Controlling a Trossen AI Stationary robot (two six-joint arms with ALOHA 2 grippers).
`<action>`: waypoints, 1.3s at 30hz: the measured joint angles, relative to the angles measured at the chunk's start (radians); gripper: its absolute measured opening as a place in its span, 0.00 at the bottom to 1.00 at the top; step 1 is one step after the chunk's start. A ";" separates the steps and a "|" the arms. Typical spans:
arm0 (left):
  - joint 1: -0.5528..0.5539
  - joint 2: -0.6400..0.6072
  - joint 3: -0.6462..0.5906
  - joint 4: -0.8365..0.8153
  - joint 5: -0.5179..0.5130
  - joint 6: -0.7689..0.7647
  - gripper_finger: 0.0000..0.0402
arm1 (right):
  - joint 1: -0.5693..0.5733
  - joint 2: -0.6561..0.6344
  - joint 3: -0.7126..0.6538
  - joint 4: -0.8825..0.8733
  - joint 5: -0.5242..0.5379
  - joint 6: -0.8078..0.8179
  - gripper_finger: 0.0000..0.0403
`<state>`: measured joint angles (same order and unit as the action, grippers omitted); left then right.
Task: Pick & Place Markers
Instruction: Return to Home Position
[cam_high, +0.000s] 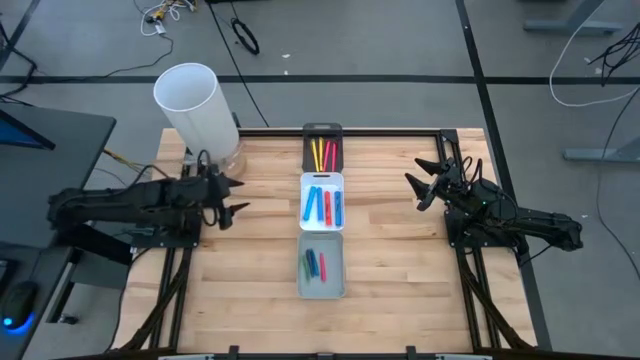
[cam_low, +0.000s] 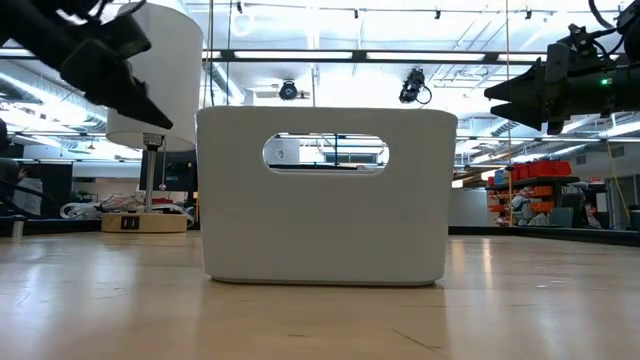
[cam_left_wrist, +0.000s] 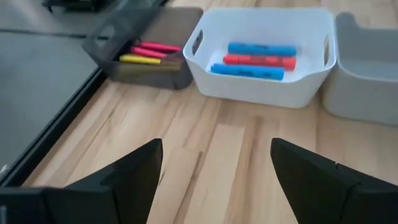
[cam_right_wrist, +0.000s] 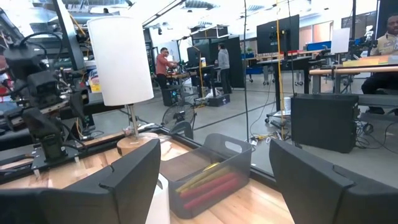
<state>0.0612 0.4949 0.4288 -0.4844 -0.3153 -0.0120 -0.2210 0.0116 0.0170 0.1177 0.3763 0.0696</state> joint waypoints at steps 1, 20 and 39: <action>0.000 -0.031 -0.023 0.013 0.001 -0.001 0.76 | 0.000 0.000 0.000 0.000 0.000 0.000 0.75; 0.000 -0.458 -0.343 0.357 0.057 0.038 0.76 | 0.000 0.000 0.000 0.000 0.000 0.000 0.75; -0.001 -0.494 -0.367 0.371 0.182 0.096 0.76 | 0.000 0.000 0.000 0.000 0.000 0.000 0.75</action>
<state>0.0605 0.0011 0.0616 -0.1139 -0.1337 0.0843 -0.2210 0.0113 0.0170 0.1178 0.3763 0.0695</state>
